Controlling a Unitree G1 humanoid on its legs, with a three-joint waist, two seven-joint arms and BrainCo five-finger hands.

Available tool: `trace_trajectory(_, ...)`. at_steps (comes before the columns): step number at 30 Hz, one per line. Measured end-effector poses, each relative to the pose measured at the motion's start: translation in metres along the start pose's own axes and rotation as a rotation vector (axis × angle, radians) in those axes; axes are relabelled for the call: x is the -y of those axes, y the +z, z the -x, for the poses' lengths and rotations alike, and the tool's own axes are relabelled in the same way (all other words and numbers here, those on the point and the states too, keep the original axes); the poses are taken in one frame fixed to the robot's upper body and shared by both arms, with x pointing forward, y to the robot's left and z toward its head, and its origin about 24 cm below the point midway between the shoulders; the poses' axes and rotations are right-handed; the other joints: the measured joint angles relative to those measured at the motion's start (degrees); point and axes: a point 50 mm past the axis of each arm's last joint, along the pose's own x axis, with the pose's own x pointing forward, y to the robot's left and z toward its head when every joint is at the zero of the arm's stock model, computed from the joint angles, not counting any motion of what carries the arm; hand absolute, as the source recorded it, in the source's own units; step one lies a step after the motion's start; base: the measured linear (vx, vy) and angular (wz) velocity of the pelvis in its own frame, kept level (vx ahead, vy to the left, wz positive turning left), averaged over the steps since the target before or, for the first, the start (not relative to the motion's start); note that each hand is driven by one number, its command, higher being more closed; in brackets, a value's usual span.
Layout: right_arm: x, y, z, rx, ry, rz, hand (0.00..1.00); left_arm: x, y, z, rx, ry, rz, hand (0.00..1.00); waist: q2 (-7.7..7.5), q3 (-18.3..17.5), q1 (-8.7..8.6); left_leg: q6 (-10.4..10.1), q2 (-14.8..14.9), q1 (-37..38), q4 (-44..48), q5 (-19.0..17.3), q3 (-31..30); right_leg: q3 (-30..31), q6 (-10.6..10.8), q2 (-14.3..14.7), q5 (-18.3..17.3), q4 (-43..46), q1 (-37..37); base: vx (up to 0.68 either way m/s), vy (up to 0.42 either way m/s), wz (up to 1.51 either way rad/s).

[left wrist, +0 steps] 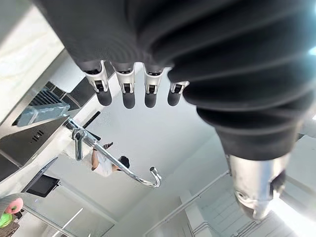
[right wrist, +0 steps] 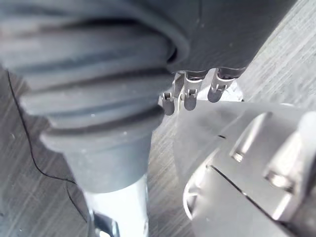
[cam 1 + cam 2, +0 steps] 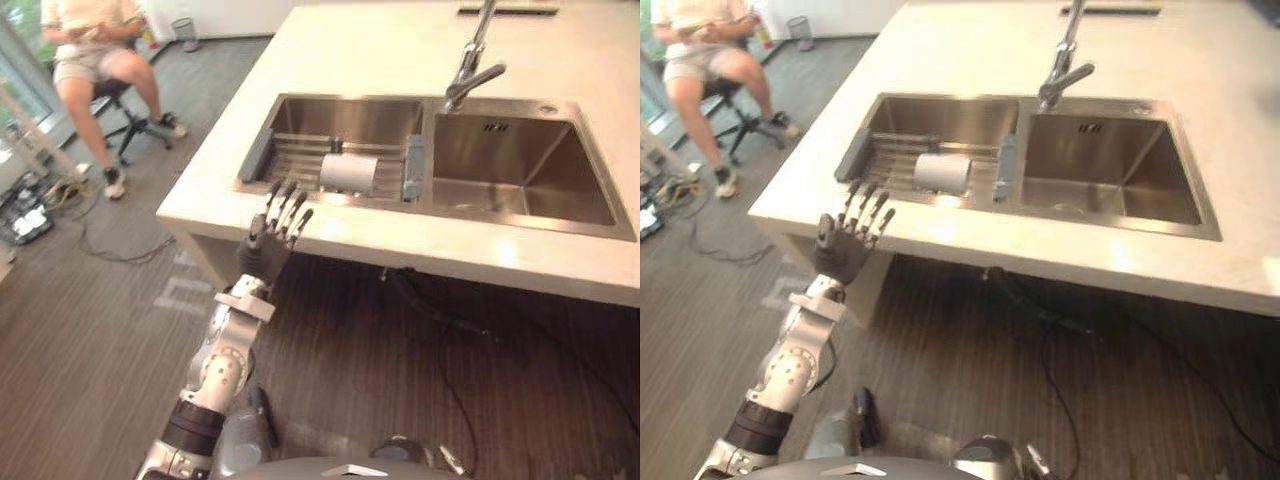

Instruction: Walk over to the sink, pick up the cup, carry it to the dishwasher, place the cup inside the dishwasher, then close the dishwasher door

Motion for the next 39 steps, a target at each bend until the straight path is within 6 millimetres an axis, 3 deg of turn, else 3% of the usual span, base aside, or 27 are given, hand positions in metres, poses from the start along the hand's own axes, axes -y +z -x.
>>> trace_trajectory(1,-0.005,-0.005,-0.002,0.005,-0.001,-0.043,0.0,0.0,0.008,-0.002,0.022,-0.004,-0.038,0.0,-1.2,0.4,0.33,0.1,-1.3,-0.4,1.0,-2.9,0.3,0.1,0.5,-0.9,0.6,-1.2,0.4,0.14,0.204,-0.03)
trace_trajectory(3,0.0,-0.011,-0.001,-0.008,-0.017,-0.075,0.0,0.002,0.014,-0.002,0.026,-0.018,-0.11,0.0,-2.0,0.3,1.33,0.5,-2.3,-0.6,3.6,-5.6,0.3,-0.1,1.6,-1.8,1.8,-3.2,2.1,0.12,0.153,-0.02)
trace_trajectory(5,0.006,-0.015,0.002,-0.013,-0.035,-0.108,0.0,0.025,0.036,-0.004,0.106,-0.122,-0.229,0.0,-2.5,-0.1,2.34,0.3,-3.9,-1.3,8.7,-11.2,-0.3,-0.6,1.0,-3.7,1.9,-4.1,4.2,0.12,0.155,-0.03)
trace_trajectory(6,0.01,-0.015,0.003,-0.01,-0.046,-0.117,0.0,0.033,0.043,-0.004,0.139,-0.157,-0.253,0.0,-2.51,-0.4,2.68,0.5,-4.6,-1.5,9.5,-12.2,-1.0,-0.4,0.5,-4.1,2.2,-3.9,4.3,0.1,0.164,-0.13)
trace_trajectory(8,0.014,-0.012,0.005,0.027,-0.071,-0.163,0.0,0.054,0.058,-0.008,0.215,-0.25,-0.293,0.0,-1.76,-1.4,2.48,1.4,-5.7,-0.3,9.6,-14.1,-1.8,0.2,-5.0,-5.4,6.3,1.4,2.1,0.11,0.175,-0.12)
trace_trajectory(9,0.015,-0.011,0.005,0.035,-0.074,-0.168,0.0,0.057,0.06,-0.008,0.224,-0.262,-0.297,0.0,-1.62,-1.8,2.4,1.6,-5.9,0.7,8.8,-14.3,-1.5,0.4,-6.2,-6.1,7.9,3.6,1.0,0.14,0.197,-0.25)
trace_trajectory(11,0.016,-0.01,0.005,0.055,-0.099,-0.162,0.0,0.062,0.067,-0.01,0.248,-0.289,-0.325,0.0,-2.13,-2.6,2.37,2.5,-7.3,5.5,4.9,-14.7,-0.9,2.0,-8.9,-8.5,14.5,8.7,-1.7,0.18,0.208,-0.5)
trace_trajectory(12,0.014,-0.01,0.005,0.067,-0.108,-0.156,0.0,0.062,0.071,-0.01,0.272,-0.287,-0.338,0.0,-1.69,-3.5,2.09,2.7,-7.4,8.1,2.4,-14.8,0.4,2.1,-10.9,-9.7,17.8,11.4,-3.4,0.18,0.163,-0.52)
trace_trajectory(13,0.013,-0.008,0.004,0.075,-0.106,-0.145,0.0,0.062,0.073,-0.01,0.291,-0.276,-0.349,0.0,-1.84,-3.6,1.88,2.8,-7.3,9.3,1.3,-14.8,0.8,2.3,-11.3,-10.0,18.7,14.0,-4.9,0.18,0.116,-0.52)
trace_trajectory(14,0.007,-0.014,0.002,0.066,-0.09,-0.126,0.0,0.057,0.078,-0.009,0.33,-0.231,-0.392,0.0,-1.54,-3.3,1.35,2.8,-7.1,11.3,-0.8,-14.8,0.9,2.8,-11.2,-9.3,16.1,19.9,-8.4,0.15,0.068,-0.53)
trace_trajectory(15,0.001,-0.023,-0.001,0.041,-0.079,-0.12,0.0,0.05,0.082,-0.009,0.368,-0.169,-0.427,0.0,-1.74,-3.3,1.28,2.7,-6.6,13.6,-2.6,-14.8,0.8,2.8,-11.2,-6.9,10.1,24.0,-11.6,0.14,0.04,-0.54)
trace_trajectory(16,-0.002,-0.028,-0.001,0.03,-0.074,-0.127,0.0,0.046,0.085,-0.008,0.385,-0.14,-0.44,0.0,-1.71,-3.3,1.22,2.6,-6.2,14.6,-3.3,-14.8,0.8,2.4,-10.9,-5.3,7.5,24.3,-12.9,0.14,0.003,-0.51)
trace_trajectory(17,-0.007,-0.034,-0.003,0.015,-0.061,-0.137,0.0,0.042,0.088,-0.007,0.422,-0.098,-0.452,0.0,-1.34,-3.4,0.55,1.9,-5.0,15.6,-3.9,-15.1,1.4,1.9,-9.8,-1.6,3.8,20.7,-15.0,0.15,-0.03,-0.32)
trace_trajectory(18,-0.011,-0.038,-0.005,0.007,-0.054,-0.144,0.0,0.04,0.093,-0.009,0.46,-0.07,-0.466,0.0,-1.16,-3.5,-0.14,0.9,-4.2,15.8,-4.1,-15.3,2.0,2.3,-8.8,1.6,3.5,13.2,-17.3,0.16,-0.04,-0.2)
trace_trajectory(19,-0.011,-0.039,-0.004,0.003,-0.055,-0.146,0.0,0.039,0.095,-0.01,0.47,-0.061,-0.476,0.0,-1.34,-3.6,-0.25,0.5,-4.2,15.9,-4.1,-15.2,2.1,2.8,-8.5,2.5,4.4,10.1,-18.1,0.24,-0.095,-0.06)
trace_trajectory(20,-0.007,-0.047,-0.002,-0.017,-0.079,-0.154,0.0,0.037,0.102,-0.017,0.5,-0.031,-0.515,0.0,-3.55,-3.6,-0.59,-0.3,-4.9,16.4,-3.3,-15.5,2.3,4.3,-8.5,3.9,13.3,2.4,-19.5,0.18,-0.077,-0.01)
trace_trajectory(21,-0.006,-0.049,-0.002,-0.025,-0.089,-0.156,0.0,0.035,0.106,-0.019,0.515,-0.017,-0.527,0.0,-4.55,-3.4,-0.69,-0.9,-5.4,17.0,-2.8,-16.0,2.1,4.8,-8.5,4.0,15.1,1.4,-19.8,0.25,-0.166,-0.12)
trace_trajectory(22,0.001,-0.043,0.0,-0.015,-0.115,-0.165,0.0,0.029,0.107,-0.019,0.53,0.031,-0.517,0.0,-1.92,-3.3,-1.02,-2.0,-3.5,16.8,-2.3,-16.8,1.6,5.0,-8.4,5.7,14.4,1.9,-19.5,0.2,-0.142,-0.16)
trace_trajectory(25,0.014,-0.029,0.004,0.027,-0.15,-0.183,0.0,0.032,0.109,-0.028,0.567,0.031,-0.497,0.0,1.3,-3.4,-1.64,-3.5,-0.4,17.4,-3.8,-17.4,1.3,4.3,-9.1,10.5,13.1,-2.1,-17.8,0.2,-0.102,-0.14)
trace_trajectory(26,0.017,-0.029,0.005,0.027,-0.157,-0.174,0.0,0.033,0.109,-0.034,0.573,0.029,-0.487,0.0,1.57,-3.5,-1.79,-3.7,0.6,18.2,-4.5,-17.5,0.2,3.7,-9.3,11.8,13.0,-3.5,-16.5,0.16,-0.046,-0.03)
trace_trajectory(30,0.015,-0.03,0.004,0.028,-0.135,-0.15,0.0,0.034,0.102,-0.04,0.556,0.031,-0.478,0.0,0.96,-3.4,-1.89,-3.8,1.9,18.6,-4.4,-17.7,0.0,3.0,-9.7,13.9,12.7,-4.6,-15.3,0.11,-0.028,-0.01)
trace_trajectory(34,0.011,-0.03,0.003,0.032,-0.117,-0.131,0.0,0.016,0.093,-0.042,0.501,0.129,-0.486,0.0,0.59,-3.3,-1.77,-3.5,1.7,17.3,-2.9,-19.3,0.5,3.2,-8.9,13.3,12.4,-4.5,-16.0,0.04,0.052,0.0)
trace_trajectory(36,0.009,-0.03,0.002,0.022,-0.11,-0.105,0.0,0.013,0.089,-0.042,0.49,0.155,-0.483,0.0,0.9,-3.1,-1.89,-0.9,1.7,15.4,1.7,-22.8,0.6,3.4,-7.9,12.1,10.0,-1.2,-17.3,0.04,0.063,0.01)
trace_trajectory(39,0.011,-0.031,0.003,0.001,-0.114,-0.058,0.0,0.014,0.085,-0.043,0.483,0.148,-0.47,0.0,1.77,-2.5,-2.9,1.6,2.6,11.8,12.5,-23.4,-0.2,3.2,-8.0,11.7,7.8,-1.0,-15.5,0.08,0.03,0.27)
